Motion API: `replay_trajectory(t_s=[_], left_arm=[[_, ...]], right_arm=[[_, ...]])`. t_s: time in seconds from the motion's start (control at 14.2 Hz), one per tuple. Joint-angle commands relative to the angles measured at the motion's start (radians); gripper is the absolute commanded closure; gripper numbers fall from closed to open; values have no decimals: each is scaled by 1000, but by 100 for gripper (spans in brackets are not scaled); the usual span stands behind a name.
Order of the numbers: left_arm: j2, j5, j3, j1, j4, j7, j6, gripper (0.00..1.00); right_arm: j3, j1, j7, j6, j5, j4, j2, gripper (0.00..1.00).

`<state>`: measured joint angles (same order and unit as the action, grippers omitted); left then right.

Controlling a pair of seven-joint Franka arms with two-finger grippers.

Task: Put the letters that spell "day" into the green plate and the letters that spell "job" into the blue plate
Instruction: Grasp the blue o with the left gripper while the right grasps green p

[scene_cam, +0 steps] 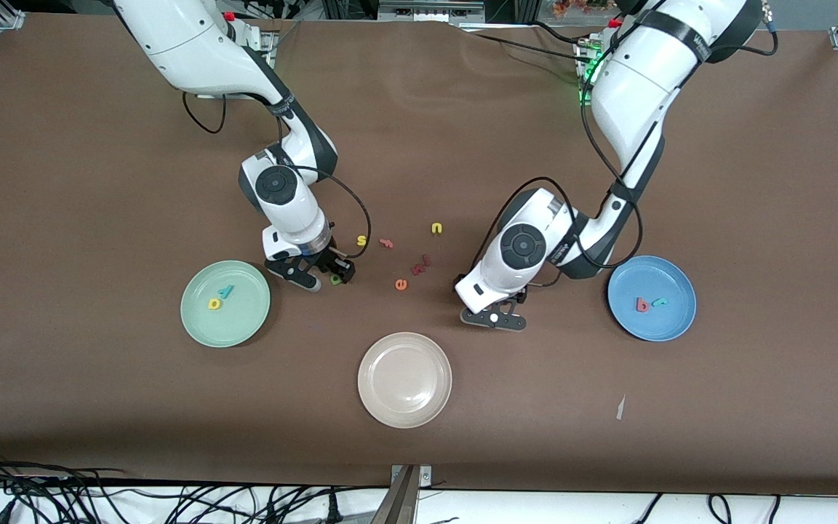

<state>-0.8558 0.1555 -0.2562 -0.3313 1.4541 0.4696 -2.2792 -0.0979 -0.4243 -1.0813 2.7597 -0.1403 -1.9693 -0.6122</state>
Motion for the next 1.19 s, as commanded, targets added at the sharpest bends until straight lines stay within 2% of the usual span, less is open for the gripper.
replay_trajectory(t_s=[0.0, 0.14, 0.28, 0.56, 0.7, 0.77, 0.91, 1.05, 1.12], left_arm=[[-42, -5, 15, -15, -47, 6, 9, 4], [-49, -5, 15, -17, -60, 6, 9, 7], [-60, -4, 18, -26, -73, 9, 9, 16], [-71, -1, 32, -43, -87, 46, 9, 42], [-71, -1, 34, -45, -87, 46, 10, 49], [-71, 1, 35, -46, -87, 47, 10, 58], [-71, 1, 49, -58, -87, 50, 10, 62], [-71, -1, 55, -63, -87, 75, 9, 76], [-69, -1, 55, -63, -87, 87, 10, 87]], right_arm=[[27, -28, -11, 35, 10, 15, -34, 37], [36, -28, -9, 35, 8, 17, -35, 36], [40, -30, -9, 35, 7, 21, -35, 36], [41, -37, -11, 37, 7, 39, -60, 37], [41, -45, -9, 37, 5, 41, -63, 48], [41, -45, -11, 37, 5, 41, -61, 55], [41, -47, -9, 35, 2, 40, -54, 64], [41, -47, -8, 32, -1, 36, -40, 72], [41, -47, -8, 32, -1, 33, -35, 73]])
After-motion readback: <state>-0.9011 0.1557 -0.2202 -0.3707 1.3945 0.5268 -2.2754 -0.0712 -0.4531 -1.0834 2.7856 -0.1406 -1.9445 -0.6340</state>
